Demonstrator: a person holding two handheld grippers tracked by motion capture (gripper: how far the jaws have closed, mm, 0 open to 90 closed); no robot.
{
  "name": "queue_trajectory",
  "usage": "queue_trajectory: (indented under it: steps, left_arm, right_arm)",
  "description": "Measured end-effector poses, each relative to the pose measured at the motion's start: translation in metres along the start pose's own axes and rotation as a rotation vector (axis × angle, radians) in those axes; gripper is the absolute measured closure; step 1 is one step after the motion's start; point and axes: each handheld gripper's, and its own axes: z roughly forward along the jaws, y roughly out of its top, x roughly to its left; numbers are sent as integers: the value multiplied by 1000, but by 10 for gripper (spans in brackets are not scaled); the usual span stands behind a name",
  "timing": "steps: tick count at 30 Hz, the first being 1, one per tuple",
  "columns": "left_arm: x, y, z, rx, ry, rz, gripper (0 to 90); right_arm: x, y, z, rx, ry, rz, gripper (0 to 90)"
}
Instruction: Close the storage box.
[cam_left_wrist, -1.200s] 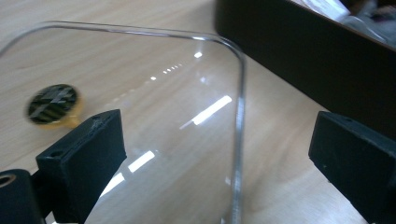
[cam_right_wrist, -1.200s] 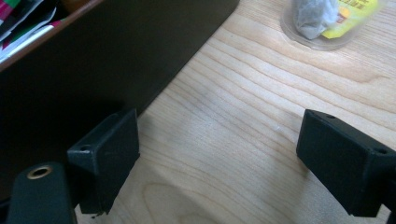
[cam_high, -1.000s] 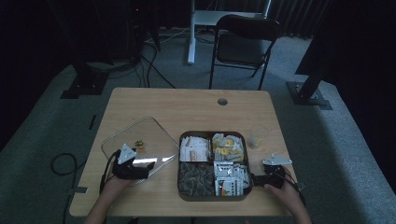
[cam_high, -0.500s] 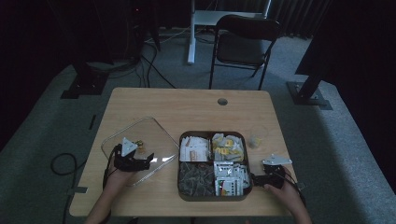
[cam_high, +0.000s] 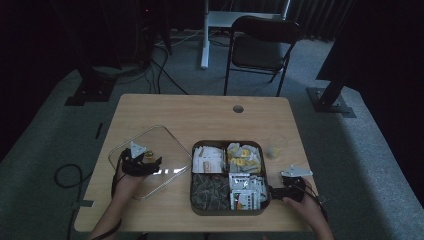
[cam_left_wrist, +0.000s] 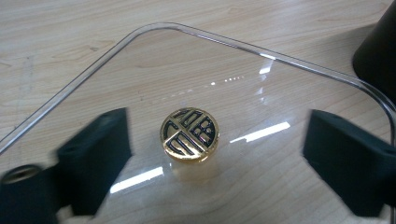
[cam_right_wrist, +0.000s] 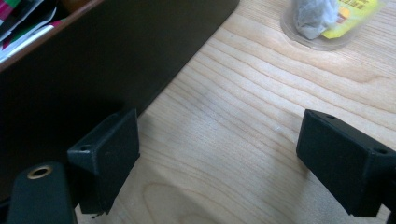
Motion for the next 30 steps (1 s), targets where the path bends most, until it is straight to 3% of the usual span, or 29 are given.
queue_trajectory:
  steps: [6,14,25,28,29,30]
  left_arm:
    - [3,1,8,29,36,-4,153]
    - [1,0,12,33,29,25,362]
    - [4,-1,21,57,33,-43,456]
    - [5,-1,21,60,45,-45,519]
    - [6,-1,21,53,55,-67,519]
    - [7,-1,21,55,48,-79,575]
  right_arm:
    - [0,0,0,0,0,0,126]
    - [0,0,0,-1,0,0,127]
    - [0,0,0,-1,0,-1,127]
    - [0,0,0,-1,1,0,131]
    - [0,0,0,-2,0,-1,132]
    - [0,0,0,-2,0,-1,132]
